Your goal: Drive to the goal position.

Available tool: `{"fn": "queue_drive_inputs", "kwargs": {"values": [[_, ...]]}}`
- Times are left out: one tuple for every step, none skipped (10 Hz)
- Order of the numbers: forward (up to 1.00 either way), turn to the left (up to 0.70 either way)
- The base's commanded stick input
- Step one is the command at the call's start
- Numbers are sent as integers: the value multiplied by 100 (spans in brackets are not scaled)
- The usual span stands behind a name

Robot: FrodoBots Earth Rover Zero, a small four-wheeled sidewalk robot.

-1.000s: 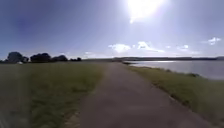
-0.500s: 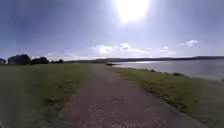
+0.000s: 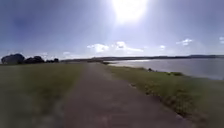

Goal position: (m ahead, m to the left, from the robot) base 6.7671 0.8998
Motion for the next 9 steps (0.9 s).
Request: {"fn": "queue_drive_inputs", "kwargs": {"values": [[70,20],[70,5],[70,5],[70,5],[70,5],[70,5],[70,5],[70,5],[70,5]]}}
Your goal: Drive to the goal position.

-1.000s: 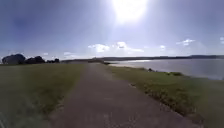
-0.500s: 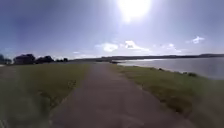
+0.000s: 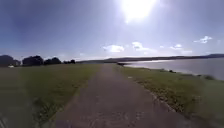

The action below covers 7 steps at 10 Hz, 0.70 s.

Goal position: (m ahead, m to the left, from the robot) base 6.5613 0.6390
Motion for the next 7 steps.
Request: {"fn": "queue_drive_inputs", "kwargs": {"values": [[70,5],[70,5],[70,5],[70,5],[70,5],[70,5],[70,5]]}}
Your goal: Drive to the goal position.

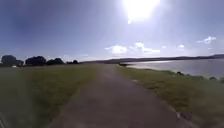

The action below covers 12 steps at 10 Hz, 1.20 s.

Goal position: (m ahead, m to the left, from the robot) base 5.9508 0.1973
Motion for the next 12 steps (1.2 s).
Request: {"fn": "queue_drive_inputs", "kwargs": {"values": [[70,5],[70,5],[70,5],[70,5],[70,5],[70,5],[70,23],[70,5],[70,5],[70,5],[70,5],[70,5]]}}
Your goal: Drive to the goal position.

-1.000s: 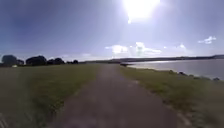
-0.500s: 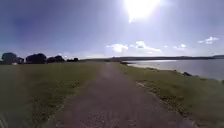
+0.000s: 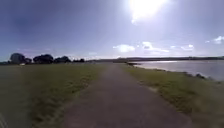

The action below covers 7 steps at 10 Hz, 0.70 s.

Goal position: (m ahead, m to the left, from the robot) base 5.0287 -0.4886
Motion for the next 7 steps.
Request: {"fn": "queue_drive_inputs", "kwargs": {"values": [[70,5],[70,5],[70,5],[70,5],[70,5],[70,5],[70,-18]]}}
